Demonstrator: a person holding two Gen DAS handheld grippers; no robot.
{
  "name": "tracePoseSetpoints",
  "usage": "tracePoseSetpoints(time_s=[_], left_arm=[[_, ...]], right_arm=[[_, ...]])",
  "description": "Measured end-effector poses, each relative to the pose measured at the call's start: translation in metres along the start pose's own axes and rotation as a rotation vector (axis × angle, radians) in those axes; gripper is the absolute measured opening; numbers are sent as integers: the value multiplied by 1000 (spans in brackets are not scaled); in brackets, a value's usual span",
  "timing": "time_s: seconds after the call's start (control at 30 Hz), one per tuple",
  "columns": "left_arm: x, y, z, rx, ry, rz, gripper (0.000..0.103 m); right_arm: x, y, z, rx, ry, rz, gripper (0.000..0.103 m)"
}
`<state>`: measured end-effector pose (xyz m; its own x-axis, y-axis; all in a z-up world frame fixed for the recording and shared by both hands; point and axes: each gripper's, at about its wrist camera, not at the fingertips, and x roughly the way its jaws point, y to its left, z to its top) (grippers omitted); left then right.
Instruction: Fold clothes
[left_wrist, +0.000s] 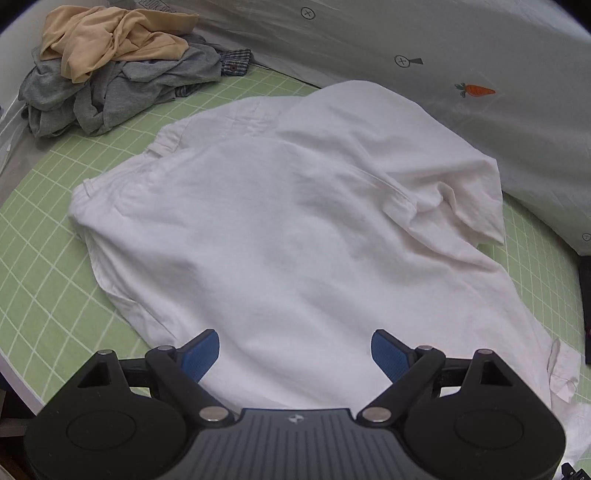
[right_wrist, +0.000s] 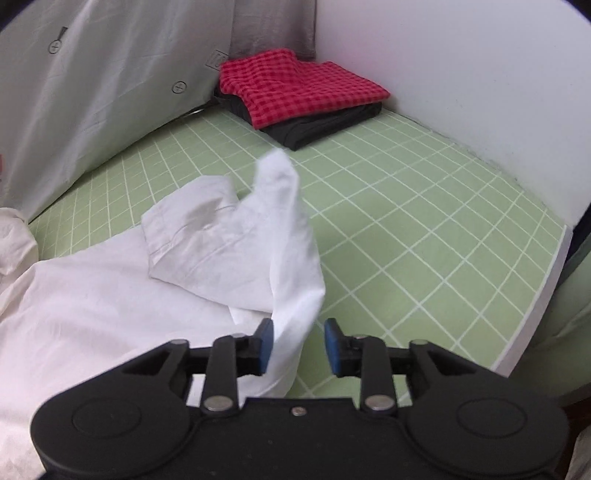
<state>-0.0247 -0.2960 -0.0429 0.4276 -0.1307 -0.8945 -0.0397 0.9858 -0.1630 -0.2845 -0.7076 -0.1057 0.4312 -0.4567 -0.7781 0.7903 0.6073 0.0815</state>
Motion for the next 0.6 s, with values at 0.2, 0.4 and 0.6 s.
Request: tracePoseSetpoints(time_s=[0.2,0.4,0.6], left_arm=[[3,-41,-28,-28,2,-32,90],[2,-65,-49,-19,7,-14,90],[-3,-77,-51,-33,-5,31,90]], right_arm=[[-12,26,28,-315,-147,59,84],[29,80,39,-583,-98,225,84],[77,113,27,-763,-10,199,55]])
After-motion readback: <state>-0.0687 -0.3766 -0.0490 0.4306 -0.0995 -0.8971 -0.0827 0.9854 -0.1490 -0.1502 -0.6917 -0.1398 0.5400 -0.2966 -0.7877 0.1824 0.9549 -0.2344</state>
